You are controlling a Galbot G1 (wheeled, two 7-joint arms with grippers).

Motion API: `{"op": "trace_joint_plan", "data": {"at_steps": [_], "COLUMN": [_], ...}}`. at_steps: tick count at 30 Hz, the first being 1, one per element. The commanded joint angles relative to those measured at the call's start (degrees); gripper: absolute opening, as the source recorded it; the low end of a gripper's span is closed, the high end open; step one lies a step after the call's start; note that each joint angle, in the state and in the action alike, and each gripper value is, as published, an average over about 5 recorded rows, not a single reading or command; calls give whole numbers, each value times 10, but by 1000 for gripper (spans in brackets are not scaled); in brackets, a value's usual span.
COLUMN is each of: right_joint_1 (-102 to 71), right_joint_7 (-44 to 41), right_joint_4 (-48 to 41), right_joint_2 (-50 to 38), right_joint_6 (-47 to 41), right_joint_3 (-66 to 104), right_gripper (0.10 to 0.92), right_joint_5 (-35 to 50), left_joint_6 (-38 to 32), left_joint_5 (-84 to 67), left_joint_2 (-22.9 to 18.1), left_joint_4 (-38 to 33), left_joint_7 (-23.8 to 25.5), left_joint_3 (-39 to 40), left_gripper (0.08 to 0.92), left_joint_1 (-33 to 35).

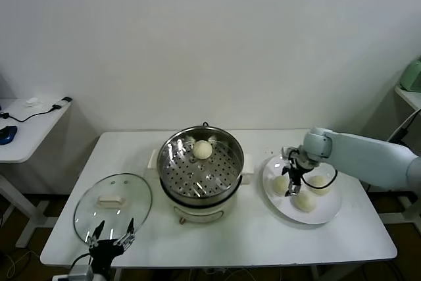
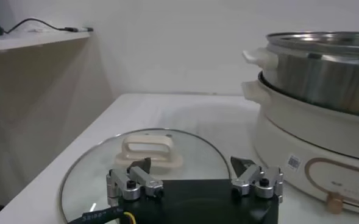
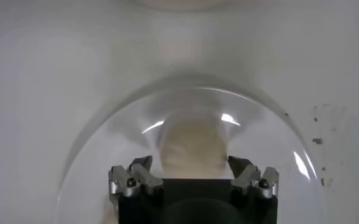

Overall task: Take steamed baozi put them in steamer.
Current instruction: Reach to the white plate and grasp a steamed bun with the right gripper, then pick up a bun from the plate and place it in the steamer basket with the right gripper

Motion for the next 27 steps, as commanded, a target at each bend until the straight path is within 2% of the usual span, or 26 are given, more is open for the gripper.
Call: {"op": "trace_joint_plan", "data": {"at_steps": [1,4,7,13,19,23,27], "right_joint_1": [-32,-20,11,192,409,487,478], "right_joint_7": [4,-3,-13,-52,-101,-70,6], "right_joint_4": [-19,-10,7,45,54,107,175], "right_joint_2": [12,8,-1,-15,30,82,155], "right_joint_6": [-10,-8,-3,16,26,-16,-85], "right_joint_3": [31,29,20,-86,-175,-159,-108], "right_gripper": [731,662,628,619,619,619,619], "right_joint_5": [-14,-11,0,59,187,290,375], "left_joint_6": [-1,-1,-1,-3,-3,-2,-1], "left_joint_5": [0,0,1,1,1,0,0], "left_joint_2": [0,0,0,-1,1,2,4], "left_joint_4": [1,-1,-3,-9,-13,-16,-18], "left_joint_7": [0,-1,-1,-1,-1,-1,0], "left_joint_3": [1,1,1,2,4,6,7], "left_gripper": [823,823,823,823,823,823,823], "left_joint_1": [1,2,3,7,6,5,3]}}
